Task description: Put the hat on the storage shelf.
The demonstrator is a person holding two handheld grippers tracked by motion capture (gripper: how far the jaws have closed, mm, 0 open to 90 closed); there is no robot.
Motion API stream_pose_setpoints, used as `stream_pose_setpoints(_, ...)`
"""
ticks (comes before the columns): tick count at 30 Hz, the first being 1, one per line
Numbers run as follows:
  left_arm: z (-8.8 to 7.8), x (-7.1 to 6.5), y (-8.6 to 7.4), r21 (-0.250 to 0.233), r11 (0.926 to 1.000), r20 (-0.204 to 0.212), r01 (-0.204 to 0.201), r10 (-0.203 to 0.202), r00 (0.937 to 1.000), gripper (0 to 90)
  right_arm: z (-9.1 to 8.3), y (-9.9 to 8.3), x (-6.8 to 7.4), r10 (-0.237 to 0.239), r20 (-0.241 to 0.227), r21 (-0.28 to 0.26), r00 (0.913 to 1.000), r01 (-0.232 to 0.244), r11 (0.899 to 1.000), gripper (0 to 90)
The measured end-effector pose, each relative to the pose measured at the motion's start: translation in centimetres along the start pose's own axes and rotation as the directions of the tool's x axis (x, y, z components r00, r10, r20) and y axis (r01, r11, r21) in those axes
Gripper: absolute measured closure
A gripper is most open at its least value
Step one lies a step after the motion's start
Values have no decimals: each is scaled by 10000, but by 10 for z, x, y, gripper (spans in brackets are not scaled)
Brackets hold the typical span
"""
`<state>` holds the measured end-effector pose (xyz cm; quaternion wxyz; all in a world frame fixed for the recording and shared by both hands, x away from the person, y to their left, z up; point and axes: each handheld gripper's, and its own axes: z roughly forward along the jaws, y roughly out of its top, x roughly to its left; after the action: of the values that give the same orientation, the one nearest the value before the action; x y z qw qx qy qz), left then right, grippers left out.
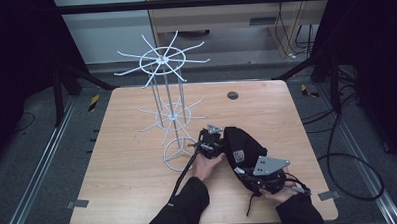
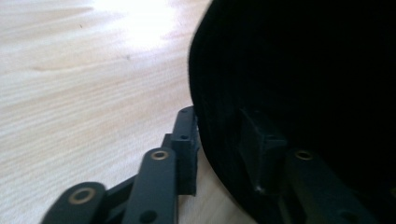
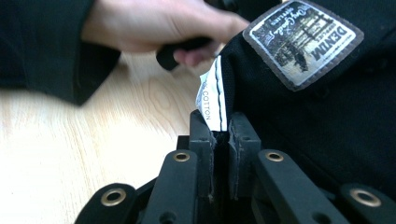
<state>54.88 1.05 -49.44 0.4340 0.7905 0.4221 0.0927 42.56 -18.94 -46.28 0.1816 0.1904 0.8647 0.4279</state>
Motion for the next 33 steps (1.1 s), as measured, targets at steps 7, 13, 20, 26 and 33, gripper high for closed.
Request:
stream_pose_setpoints(7,-17,6,-4,172,9997,67,-174,173,9998,627,10,-5,1,104,-41,533,9999,-102,9985,826)
stream_pose_setpoints(13,-42,5,-13,424,9982,7,-418,418,9991,563,16,-8,1,215,19,878,9998,-215,9959,826)
stream_pose_setpoints(20,-84,-9,-27,-153,9928,-240,-1185,1181,9927,531,18,-8,2,254,71,953,9997,-259,9951,825)
stream_pose_setpoints(26,-105,-24,-20,-833,9903,215,-1113,1135,9933,491,19,-8,3,316,95,993,9995,-323,9945,823)
stream_pose_setpoints(33,-96,-44,-11,-1171,9877,522,-1032,1099,9926,424,20,-8,5,279,133,958,9995,-290,9950,819)
